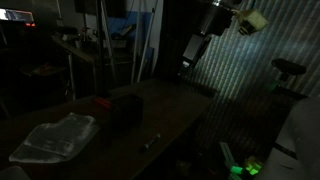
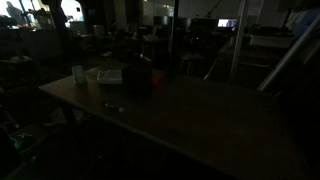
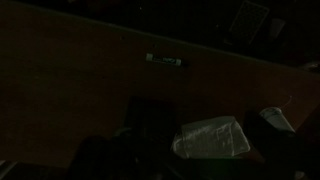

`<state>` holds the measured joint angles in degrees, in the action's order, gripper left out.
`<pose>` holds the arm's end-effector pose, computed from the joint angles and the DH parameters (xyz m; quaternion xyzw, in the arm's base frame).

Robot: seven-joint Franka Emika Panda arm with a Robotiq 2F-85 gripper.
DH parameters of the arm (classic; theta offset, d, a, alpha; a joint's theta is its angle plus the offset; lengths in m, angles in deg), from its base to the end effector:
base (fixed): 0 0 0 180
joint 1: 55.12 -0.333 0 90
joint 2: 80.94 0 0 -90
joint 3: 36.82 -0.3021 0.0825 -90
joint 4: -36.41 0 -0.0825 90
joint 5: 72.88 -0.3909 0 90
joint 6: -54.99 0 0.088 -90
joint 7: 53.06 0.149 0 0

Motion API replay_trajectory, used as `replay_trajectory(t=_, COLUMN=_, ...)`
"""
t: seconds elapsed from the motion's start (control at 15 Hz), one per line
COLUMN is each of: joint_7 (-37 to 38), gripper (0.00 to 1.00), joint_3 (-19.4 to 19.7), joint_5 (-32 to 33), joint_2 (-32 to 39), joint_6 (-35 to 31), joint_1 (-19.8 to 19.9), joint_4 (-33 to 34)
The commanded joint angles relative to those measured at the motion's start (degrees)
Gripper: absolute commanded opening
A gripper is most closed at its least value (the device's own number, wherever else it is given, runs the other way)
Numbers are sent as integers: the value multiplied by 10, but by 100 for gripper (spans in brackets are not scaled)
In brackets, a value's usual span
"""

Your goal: Pick up the towel from the table and put it in the black object.

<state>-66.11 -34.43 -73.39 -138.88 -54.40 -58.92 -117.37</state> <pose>0.3054 0.0092 0.4812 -0.9840 -0.1315 -0.1193 0.0110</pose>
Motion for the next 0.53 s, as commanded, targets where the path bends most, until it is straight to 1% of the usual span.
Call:
replay_trajectory(t=0.0, joint_7=3, gripper=100, joint_3=3, joint_5=3, joint_2=0, joint_6=1, joint_1=-4, joint_4=4)
replay_trajectory(t=0.47, joint_7=3, gripper=100, joint_3=3, joint_5=3, joint_2=-3, joint_6=1, joint_1=-4, joint_4=6)
